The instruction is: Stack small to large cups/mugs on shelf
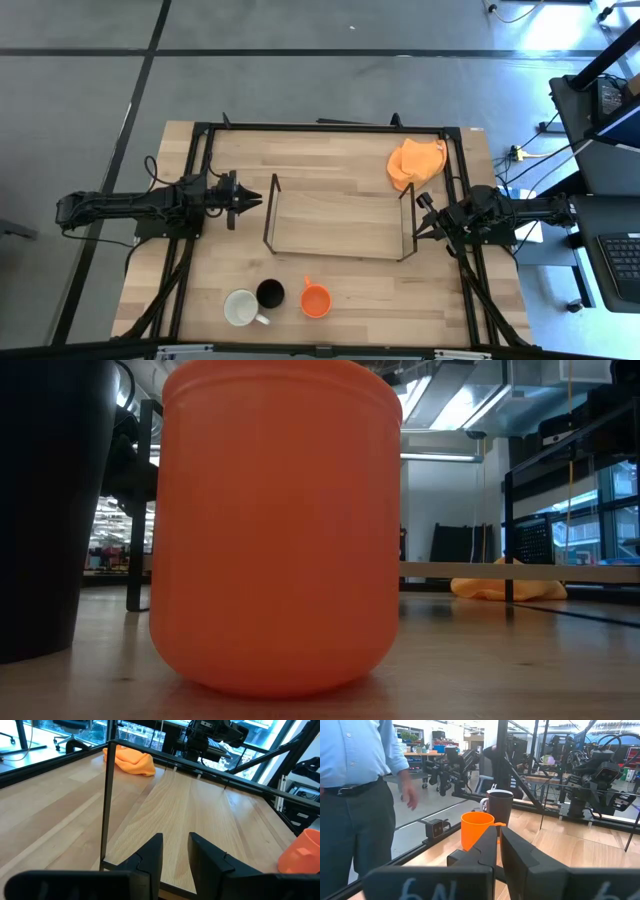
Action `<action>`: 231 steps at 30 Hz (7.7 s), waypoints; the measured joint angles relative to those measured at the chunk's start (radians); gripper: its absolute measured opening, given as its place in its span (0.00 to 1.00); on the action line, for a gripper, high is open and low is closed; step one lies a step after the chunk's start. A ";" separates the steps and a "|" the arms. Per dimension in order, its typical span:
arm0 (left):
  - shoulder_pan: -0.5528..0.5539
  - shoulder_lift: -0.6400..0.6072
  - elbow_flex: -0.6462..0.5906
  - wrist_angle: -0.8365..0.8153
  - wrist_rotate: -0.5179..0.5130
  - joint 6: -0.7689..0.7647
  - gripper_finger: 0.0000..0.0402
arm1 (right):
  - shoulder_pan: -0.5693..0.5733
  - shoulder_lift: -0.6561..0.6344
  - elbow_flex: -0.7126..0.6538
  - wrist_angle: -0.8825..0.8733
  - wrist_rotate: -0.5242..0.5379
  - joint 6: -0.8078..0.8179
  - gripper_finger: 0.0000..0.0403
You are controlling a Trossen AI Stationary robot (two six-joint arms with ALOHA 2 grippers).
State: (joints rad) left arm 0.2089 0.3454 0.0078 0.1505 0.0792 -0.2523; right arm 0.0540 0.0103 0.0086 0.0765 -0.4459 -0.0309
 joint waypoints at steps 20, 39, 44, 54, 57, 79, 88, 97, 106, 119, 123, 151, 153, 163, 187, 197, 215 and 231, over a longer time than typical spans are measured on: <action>0.000 0.000 0.000 0.000 0.000 0.000 0.21 | 0.000 0.000 0.000 0.000 0.000 0.000 0.06; 0.000 0.000 0.000 0.000 0.000 0.000 0.21 | 0.000 0.000 0.000 0.000 0.044 -0.001 0.06; 0.000 0.000 0.000 0.000 0.000 0.000 0.21 | 0.000 0.000 0.000 0.001 0.043 -0.015 0.06; 0.000 0.000 0.000 0.000 0.000 0.000 0.21 | 0.000 0.000 0.000 0.080 0.043 0.036 0.06; 0.000 0.000 0.000 0.000 0.000 0.000 0.21 | 0.000 0.000 0.012 0.118 0.044 0.059 0.06; 0.000 0.000 0.000 0.000 0.000 0.000 0.21 | 0.000 0.289 0.636 -0.307 0.226 -0.012 0.06; 0.000 0.000 0.000 0.000 0.000 0.000 0.21 | 0.000 0.722 0.964 -0.477 0.207 0.125 0.06; 0.000 0.000 0.000 0.000 0.000 0.000 0.21 | 0.000 0.956 1.155 -0.409 0.183 0.298 0.06; 0.000 0.000 0.000 0.000 0.000 0.000 0.21 | 0.000 1.117 1.259 -0.229 0.157 0.349 0.06; 0.000 0.000 0.000 0.000 -0.028 0.187 0.21 | -0.041 1.646 1.694 -0.794 0.137 0.343 0.06; 0.000 0.000 0.000 0.000 -0.034 0.209 0.21 | -0.050 1.741 1.774 -0.929 0.136 0.362 0.06; 0.000 0.000 0.000 0.068 -0.036 -0.499 0.21 | -0.058 1.943 1.795 -0.493 -0.242 0.684 0.06; 0.000 0.000 0.000 0.074 -0.036 -0.565 0.21 | -0.058 1.943 1.795 -0.520 -0.329 0.684 0.06; 0.000 0.000 0.000 0.151 -0.036 -0.740 0.21 | -0.060 1.944 1.818 -0.123 -0.540 0.878 0.06; 0.000 0.000 0.000 0.235 -0.036 -0.767 0.21 | -0.091 1.921 2.333 -0.253 0.088 0.252 0.06; -0.002 0.000 0.000 0.232 -0.035 -0.761 0.21 | -0.036 1.868 2.345 -0.954 0.443 0.214 0.06; -0.002 0.000 0.000 0.217 -0.034 -0.680 0.21 | 0.170 1.917 2.341 -1.451 0.532 0.666 0.22; -0.002 0.000 0.000 0.080 0.188 -0.687 0.21 | 0.284 2.070 2.341 -1.564 0.503 1.089 0.41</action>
State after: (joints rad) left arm 0.2070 0.3457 0.0082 0.2310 0.2671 -0.9394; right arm 0.3382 2.0803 2.3493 -1.4872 0.0574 1.0577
